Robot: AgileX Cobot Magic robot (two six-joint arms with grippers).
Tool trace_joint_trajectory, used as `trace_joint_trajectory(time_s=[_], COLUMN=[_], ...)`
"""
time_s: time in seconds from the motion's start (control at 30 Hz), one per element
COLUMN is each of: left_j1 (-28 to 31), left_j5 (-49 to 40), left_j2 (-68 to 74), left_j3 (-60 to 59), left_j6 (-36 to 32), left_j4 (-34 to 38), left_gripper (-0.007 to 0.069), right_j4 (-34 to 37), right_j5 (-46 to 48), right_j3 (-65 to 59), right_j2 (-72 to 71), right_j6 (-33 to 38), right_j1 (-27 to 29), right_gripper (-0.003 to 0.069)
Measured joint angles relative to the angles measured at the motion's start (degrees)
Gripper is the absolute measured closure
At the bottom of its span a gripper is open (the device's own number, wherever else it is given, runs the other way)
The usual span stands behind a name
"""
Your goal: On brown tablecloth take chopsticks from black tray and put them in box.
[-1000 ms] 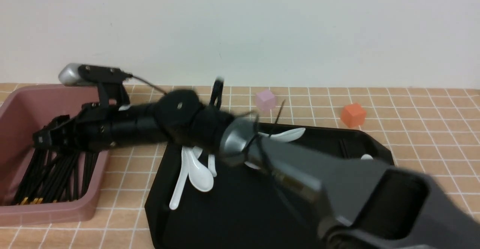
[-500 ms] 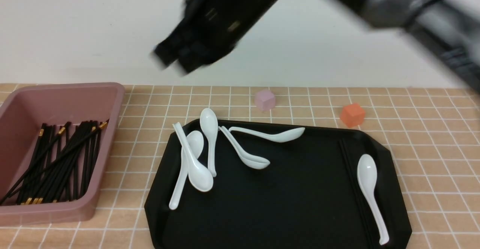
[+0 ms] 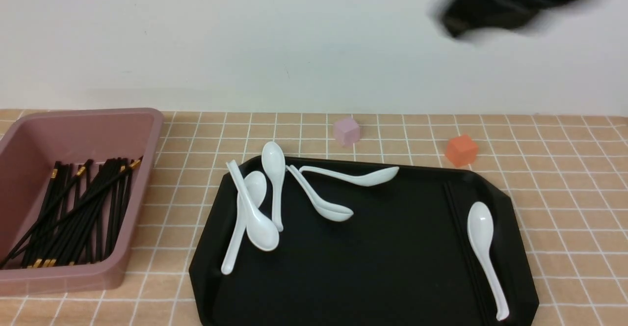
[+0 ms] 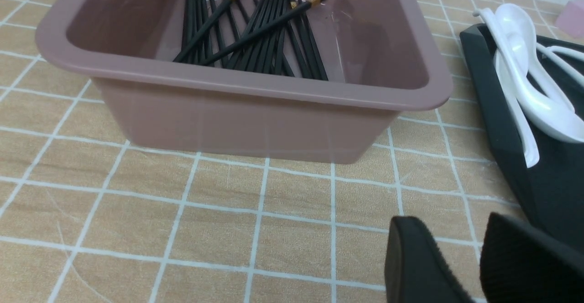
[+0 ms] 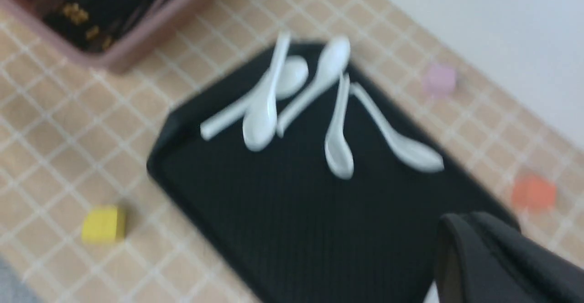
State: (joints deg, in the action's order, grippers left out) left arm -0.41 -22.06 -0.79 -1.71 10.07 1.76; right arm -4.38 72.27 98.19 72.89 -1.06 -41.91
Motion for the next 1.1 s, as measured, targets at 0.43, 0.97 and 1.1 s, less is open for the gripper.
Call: trace_joint_trajectory(time_s=[0.43,0.97,1.1], left_j1=[0.0,0.0,0.0], left_j5=[0.0,0.0,0.0], left_j2=[0.0,0.0,0.0], left_j3=[0.0,0.0,0.0], left_j6=[0.0,0.0,0.0], left_j4=[0.0,0.0,0.0], left_gripper=[0.0386,0.0386,0.0386], right_j4=[-3.6,-1.8,-1.8], right_j5=[-44.3,-58.0,-58.0], right_j3=[-61.2,-78.3,-78.3], right_j2=[-44.6,-44.9,-44.9], right_j6=[-2.0,-2.6,-2.6], right_j1=[0.0,0.0,0.0], right_gripper=[0.0661,0.0653,0.0650])
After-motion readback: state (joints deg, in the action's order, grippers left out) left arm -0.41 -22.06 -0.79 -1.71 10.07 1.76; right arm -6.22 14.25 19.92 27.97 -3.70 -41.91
